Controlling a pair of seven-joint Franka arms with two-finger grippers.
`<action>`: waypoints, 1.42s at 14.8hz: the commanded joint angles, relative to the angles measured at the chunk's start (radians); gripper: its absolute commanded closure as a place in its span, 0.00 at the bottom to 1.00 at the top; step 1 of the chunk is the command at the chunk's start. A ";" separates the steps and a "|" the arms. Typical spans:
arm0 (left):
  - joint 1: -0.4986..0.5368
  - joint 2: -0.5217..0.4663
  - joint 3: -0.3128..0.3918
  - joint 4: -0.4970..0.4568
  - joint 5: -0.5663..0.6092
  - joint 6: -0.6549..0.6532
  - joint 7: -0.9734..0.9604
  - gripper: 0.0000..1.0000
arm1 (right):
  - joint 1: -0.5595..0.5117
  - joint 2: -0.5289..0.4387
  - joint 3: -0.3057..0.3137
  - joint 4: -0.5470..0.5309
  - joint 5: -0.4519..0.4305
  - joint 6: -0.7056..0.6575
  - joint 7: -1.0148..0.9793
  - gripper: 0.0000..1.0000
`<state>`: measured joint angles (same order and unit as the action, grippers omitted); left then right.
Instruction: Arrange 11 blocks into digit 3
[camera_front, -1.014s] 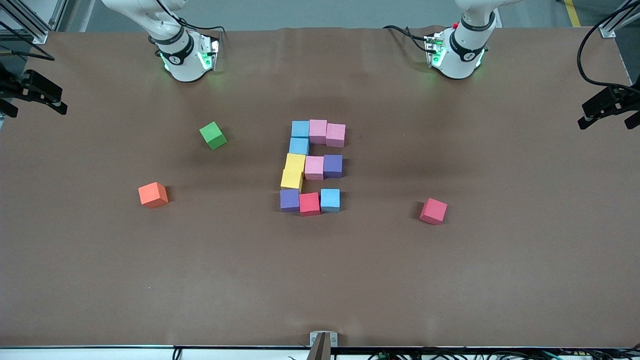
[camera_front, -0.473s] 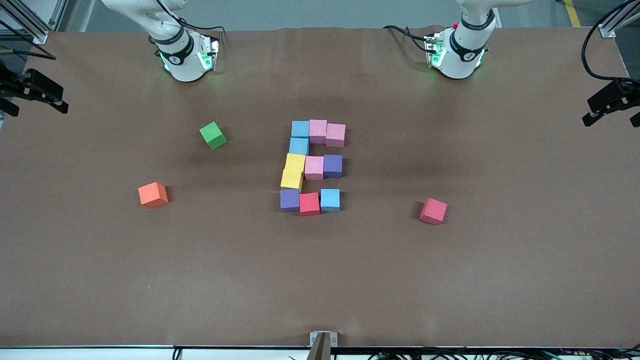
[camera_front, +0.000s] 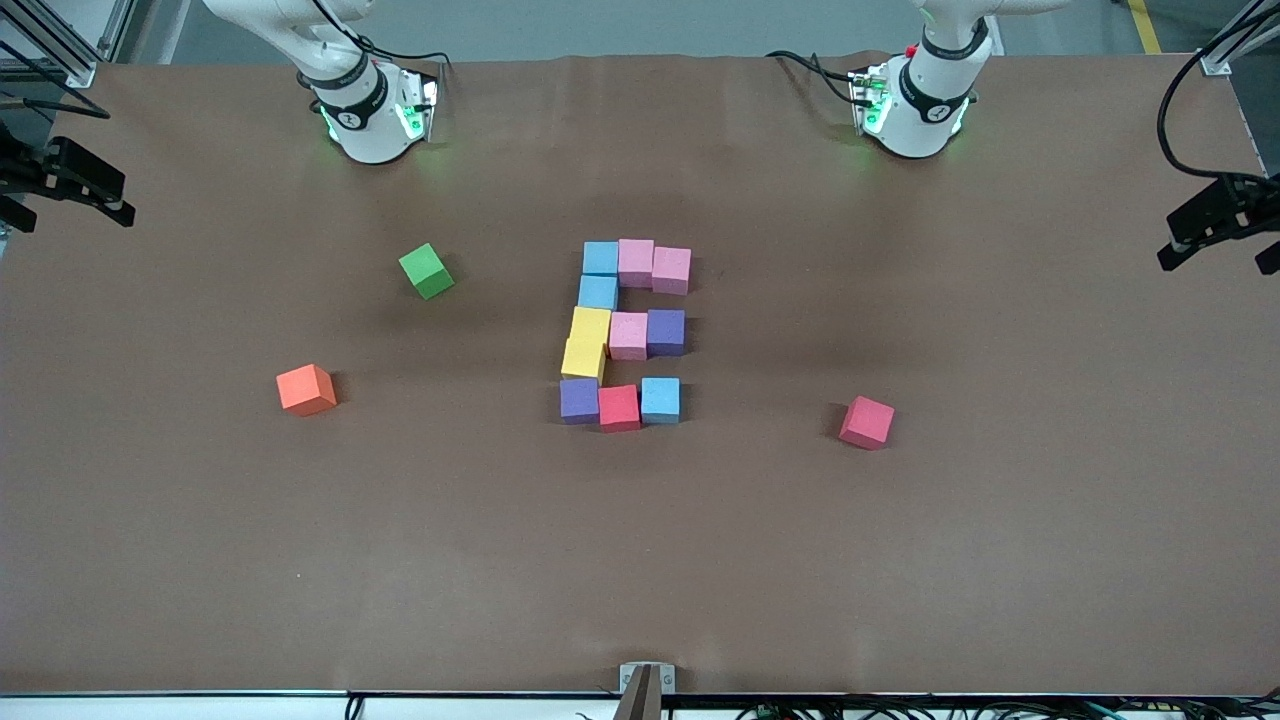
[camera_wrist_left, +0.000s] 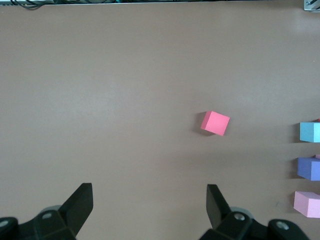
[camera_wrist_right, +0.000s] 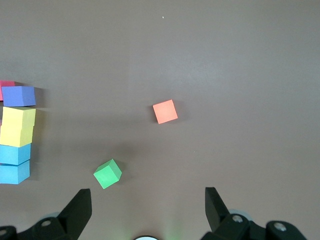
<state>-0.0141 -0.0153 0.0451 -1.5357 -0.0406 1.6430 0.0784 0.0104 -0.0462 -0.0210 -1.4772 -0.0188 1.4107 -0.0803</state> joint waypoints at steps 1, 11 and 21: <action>-0.021 0.067 0.010 0.072 -0.007 -0.026 -0.028 0.00 | -0.006 -0.026 0.004 -0.021 0.008 0.002 -0.006 0.00; -0.066 0.023 0.056 0.048 -0.005 -0.091 -0.037 0.00 | -0.006 -0.024 0.004 -0.025 0.008 0.008 -0.007 0.00; -0.055 -0.015 0.058 0.025 -0.005 -0.091 -0.034 0.00 | -0.012 -0.021 0.001 -0.025 0.008 0.016 -0.006 0.00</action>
<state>-0.0640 -0.0106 0.0962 -1.4992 -0.0406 1.5581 0.0375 0.0099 -0.0462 -0.0239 -1.4776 -0.0188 1.4157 -0.0805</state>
